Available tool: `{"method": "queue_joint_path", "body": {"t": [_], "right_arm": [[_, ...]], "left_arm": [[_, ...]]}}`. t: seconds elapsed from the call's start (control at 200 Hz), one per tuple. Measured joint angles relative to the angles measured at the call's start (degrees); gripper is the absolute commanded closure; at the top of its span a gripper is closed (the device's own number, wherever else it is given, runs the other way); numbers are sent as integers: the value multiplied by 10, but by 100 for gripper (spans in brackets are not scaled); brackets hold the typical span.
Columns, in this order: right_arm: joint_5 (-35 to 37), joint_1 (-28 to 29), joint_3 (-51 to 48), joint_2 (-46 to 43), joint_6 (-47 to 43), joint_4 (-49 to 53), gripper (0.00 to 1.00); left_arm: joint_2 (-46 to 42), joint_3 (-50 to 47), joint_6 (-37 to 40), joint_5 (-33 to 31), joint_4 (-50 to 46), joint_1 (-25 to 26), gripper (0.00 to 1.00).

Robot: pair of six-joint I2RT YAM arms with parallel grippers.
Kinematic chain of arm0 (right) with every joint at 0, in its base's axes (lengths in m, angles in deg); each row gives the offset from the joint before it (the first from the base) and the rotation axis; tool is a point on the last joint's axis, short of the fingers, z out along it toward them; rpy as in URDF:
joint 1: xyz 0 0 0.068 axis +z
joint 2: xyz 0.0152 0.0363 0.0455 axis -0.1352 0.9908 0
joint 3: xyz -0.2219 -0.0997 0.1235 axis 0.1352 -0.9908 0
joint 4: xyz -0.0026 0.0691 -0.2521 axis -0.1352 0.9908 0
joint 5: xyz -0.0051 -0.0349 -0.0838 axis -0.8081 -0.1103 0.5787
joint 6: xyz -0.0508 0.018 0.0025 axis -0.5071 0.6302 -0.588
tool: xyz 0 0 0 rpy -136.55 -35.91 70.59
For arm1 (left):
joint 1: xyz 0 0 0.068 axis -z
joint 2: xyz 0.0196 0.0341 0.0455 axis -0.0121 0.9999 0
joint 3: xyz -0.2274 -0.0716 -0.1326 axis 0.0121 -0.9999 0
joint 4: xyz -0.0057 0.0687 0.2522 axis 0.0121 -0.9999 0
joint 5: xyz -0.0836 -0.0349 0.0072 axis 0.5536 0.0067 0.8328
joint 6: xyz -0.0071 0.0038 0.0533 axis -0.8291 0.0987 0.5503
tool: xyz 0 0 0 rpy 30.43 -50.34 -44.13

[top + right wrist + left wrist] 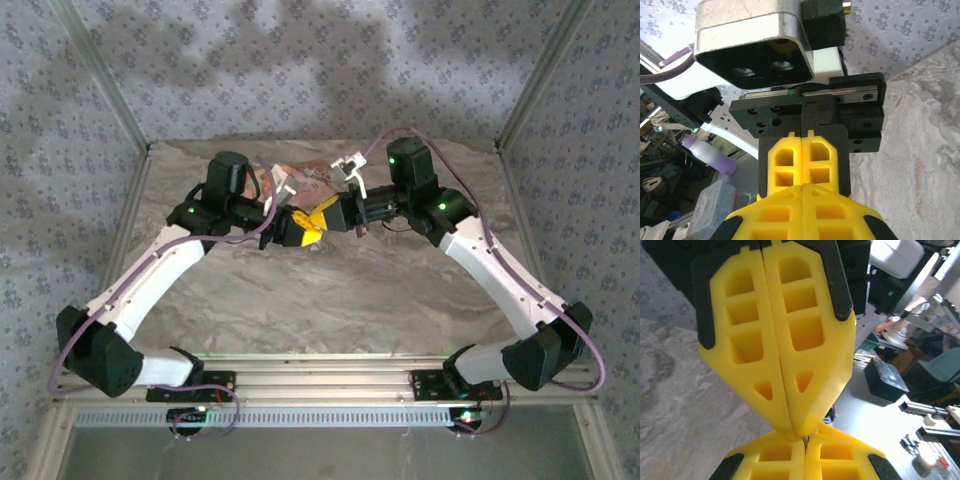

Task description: Unlock the padlock with the key

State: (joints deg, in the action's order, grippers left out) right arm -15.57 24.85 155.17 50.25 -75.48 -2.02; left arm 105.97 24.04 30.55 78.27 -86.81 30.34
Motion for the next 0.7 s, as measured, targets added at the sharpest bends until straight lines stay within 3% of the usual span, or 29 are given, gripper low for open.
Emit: {"method": "queue_joint_path", "body": {"t": [0.05, 0.225, 0.24, 0.265, 0.29, 0.535, 0.625, 0.7], "right_arm": [[18, 1, 0, -1, 0, 0, 100], [120, 2, -12, -17, 0, 10, 100], [129, 2, -12, -18, 0, 10, 100], [148, 1, -12, -21, 0, 13, 100], [166, 1, -12, -23, 0, 15, 100], [320, 8, 59, 2, -40, 115, 100], [333, 16, 82, 16, -56, 134, 100], [320, 17, 79, 17, -55, 135, 100]], "left_arm": [[-10, -12, -9, -24, 17, 0, 65], [-78, -73, -50, -170, 61, -5, 37], [-83, -76, -49, -183, 61, -6, 33], [-91, -82, -54, -207, 62, -7, 13], [-97, -86, -55, -230, 63, -7, 3], [-124, -90, -108, -457, 25, -7, 2], [-141, -100, -134, -518, 17, -8, 2], [-163, -120, -143, -527, 18, -10, 4]]}}
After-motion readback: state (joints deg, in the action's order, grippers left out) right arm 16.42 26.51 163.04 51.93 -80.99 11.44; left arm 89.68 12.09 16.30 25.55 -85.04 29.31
